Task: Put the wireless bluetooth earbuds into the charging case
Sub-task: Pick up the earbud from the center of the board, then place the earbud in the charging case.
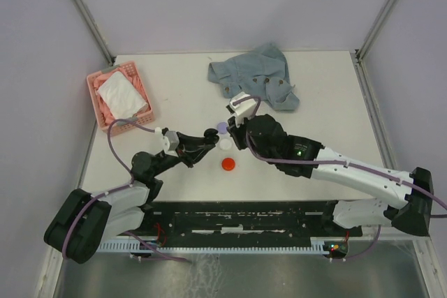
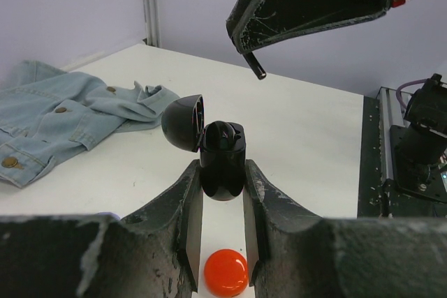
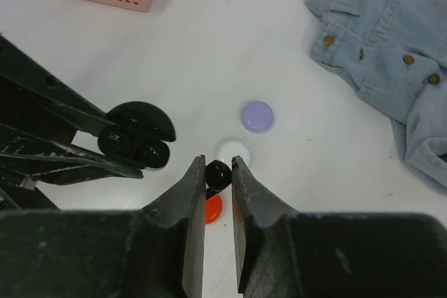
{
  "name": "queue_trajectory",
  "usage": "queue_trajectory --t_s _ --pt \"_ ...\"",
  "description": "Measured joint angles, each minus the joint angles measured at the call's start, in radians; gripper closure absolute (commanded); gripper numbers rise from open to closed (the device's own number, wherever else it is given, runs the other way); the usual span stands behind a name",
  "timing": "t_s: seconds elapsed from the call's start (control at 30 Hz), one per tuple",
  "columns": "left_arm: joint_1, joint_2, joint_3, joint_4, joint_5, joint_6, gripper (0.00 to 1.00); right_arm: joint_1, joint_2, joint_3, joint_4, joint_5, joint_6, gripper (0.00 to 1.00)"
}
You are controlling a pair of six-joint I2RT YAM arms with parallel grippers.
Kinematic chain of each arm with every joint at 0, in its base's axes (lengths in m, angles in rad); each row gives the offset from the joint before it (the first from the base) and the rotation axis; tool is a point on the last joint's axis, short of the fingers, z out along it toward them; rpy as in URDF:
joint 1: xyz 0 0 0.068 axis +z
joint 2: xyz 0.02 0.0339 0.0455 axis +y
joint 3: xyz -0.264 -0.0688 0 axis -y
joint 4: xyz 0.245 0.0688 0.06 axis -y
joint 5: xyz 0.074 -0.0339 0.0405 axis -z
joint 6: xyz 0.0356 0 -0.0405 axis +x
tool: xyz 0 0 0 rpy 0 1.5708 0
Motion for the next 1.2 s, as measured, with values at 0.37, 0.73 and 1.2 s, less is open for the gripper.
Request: queue_trajectory --t_s 0.37,0.73,1.2 --pt "0.0 0.003 0.0 0.03 0.002 -0.043 0.97 0.138 0.029 -0.053 0.264 0.08 -0.204 0.87" --pt "0.0 0.003 0.0 0.045 -0.001 -0.109 0.97 0.187 0.103 -0.076 0.399 0.131 -0.328 0.87" --pt "0.0 -0.01 0.0 0.045 -0.021 -0.13 0.97 0.198 0.118 -0.109 0.453 0.16 -0.373 0.86"
